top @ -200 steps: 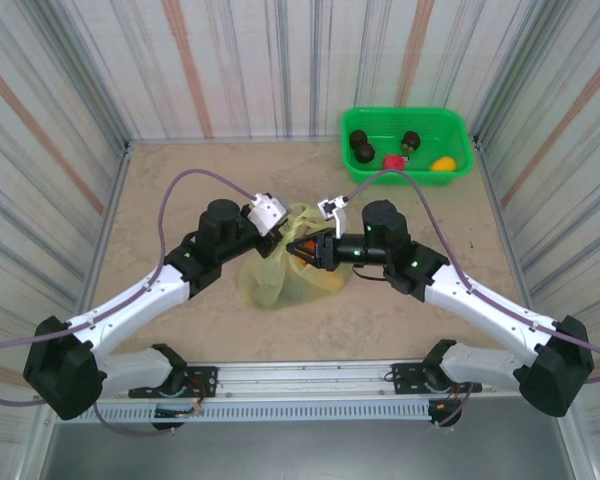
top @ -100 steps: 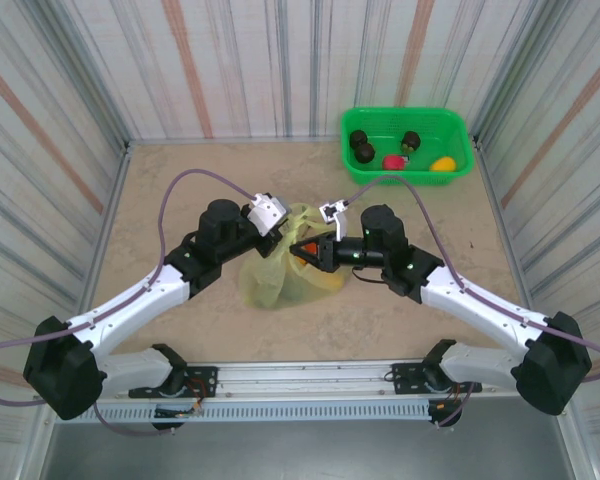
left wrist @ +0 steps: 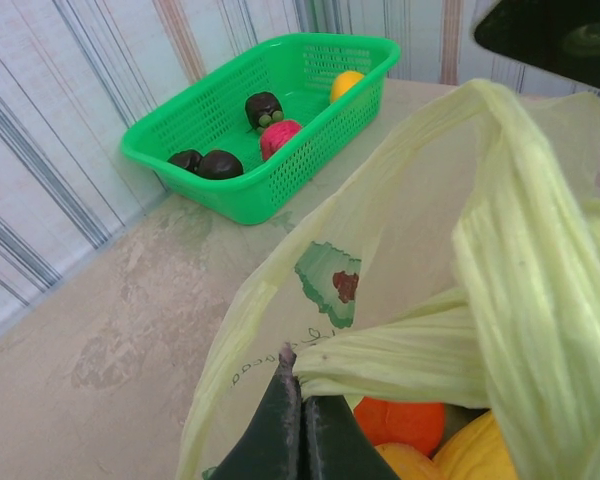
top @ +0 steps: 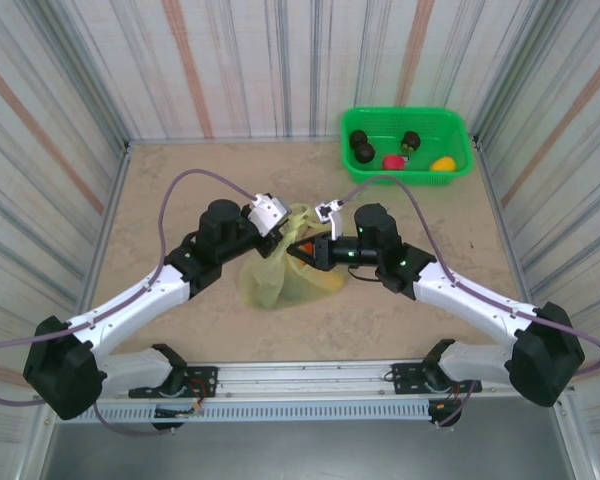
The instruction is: Place the fake fruits into the plastic bag and tie a complex knot
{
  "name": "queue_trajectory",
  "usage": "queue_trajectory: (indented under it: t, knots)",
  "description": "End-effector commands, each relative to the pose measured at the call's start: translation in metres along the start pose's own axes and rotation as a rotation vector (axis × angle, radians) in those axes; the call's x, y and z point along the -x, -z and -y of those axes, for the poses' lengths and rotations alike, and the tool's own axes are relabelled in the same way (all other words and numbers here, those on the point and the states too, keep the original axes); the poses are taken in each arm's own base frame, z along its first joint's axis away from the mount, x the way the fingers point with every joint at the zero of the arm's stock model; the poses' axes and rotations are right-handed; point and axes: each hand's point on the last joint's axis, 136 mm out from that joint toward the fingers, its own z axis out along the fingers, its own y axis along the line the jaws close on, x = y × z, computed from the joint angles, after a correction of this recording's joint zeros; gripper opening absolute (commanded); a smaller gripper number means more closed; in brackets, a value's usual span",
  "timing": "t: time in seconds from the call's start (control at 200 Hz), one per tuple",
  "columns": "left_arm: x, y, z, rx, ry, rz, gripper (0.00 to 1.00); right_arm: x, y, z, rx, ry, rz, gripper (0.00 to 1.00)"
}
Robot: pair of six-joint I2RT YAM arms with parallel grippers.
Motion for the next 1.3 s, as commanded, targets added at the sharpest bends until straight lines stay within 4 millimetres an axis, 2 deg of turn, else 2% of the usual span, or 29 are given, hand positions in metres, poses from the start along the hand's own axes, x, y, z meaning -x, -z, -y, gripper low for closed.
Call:
queue_trajectory:
  t: [0.0, 0.095, 0.24, 0.536, 0.736, 0.801, 0.977, 1.142, 1.167, 1.292]
  knots:
    - [0.006, 0.003, 0.003, 0.001, -0.009, 0.027, 0.00, 0.018, 0.003, -0.015, 0.035, 0.042, 0.038, 0.27]
    - [0.006, 0.002, 0.005, -0.007, -0.011, 0.025, 0.00, 0.023, 0.004, -0.017, 0.034, 0.053, 0.053, 0.31]
    - [0.006, 0.003, 0.005, -0.004, -0.014, 0.024, 0.00, 0.026, 0.004, -0.020, 0.040, 0.062, 0.060, 0.29]
    - [0.005, 0.003, 0.005, 0.007, -0.023, 0.020, 0.00, 0.023, 0.006, -0.019, 0.036, 0.064, 0.061, 0.11]
    - [0.006, 0.005, 0.000, 0.035, -0.024, 0.024, 0.00, 0.012, 0.012, -0.013, 0.018, 0.059, 0.054, 0.00]
    - [0.005, 0.005, -0.002, 0.045, -0.023, 0.021, 0.00, 0.007, 0.014, -0.011, 0.011, 0.059, 0.043, 0.00]
    - [0.004, 0.008, -0.015, 0.107, -0.014, 0.019, 0.00, -0.013, 0.025, 0.000, -0.046, 0.069, -0.001, 0.00]
    - [0.004, 0.016, -0.039, 0.209, 0.013, 0.026, 0.00, -0.032, 0.039, 0.014, -0.120, 0.066, -0.026, 0.00]
    - [0.004, 0.017, -0.042, 0.223, 0.016, 0.025, 0.00, -0.031, 0.046, 0.011, -0.121, 0.074, -0.008, 0.00]
    - [0.001, 0.022, -0.056, 0.281, 0.025, 0.017, 0.00, -0.039, 0.057, 0.026, -0.187, 0.057, -0.018, 0.00]
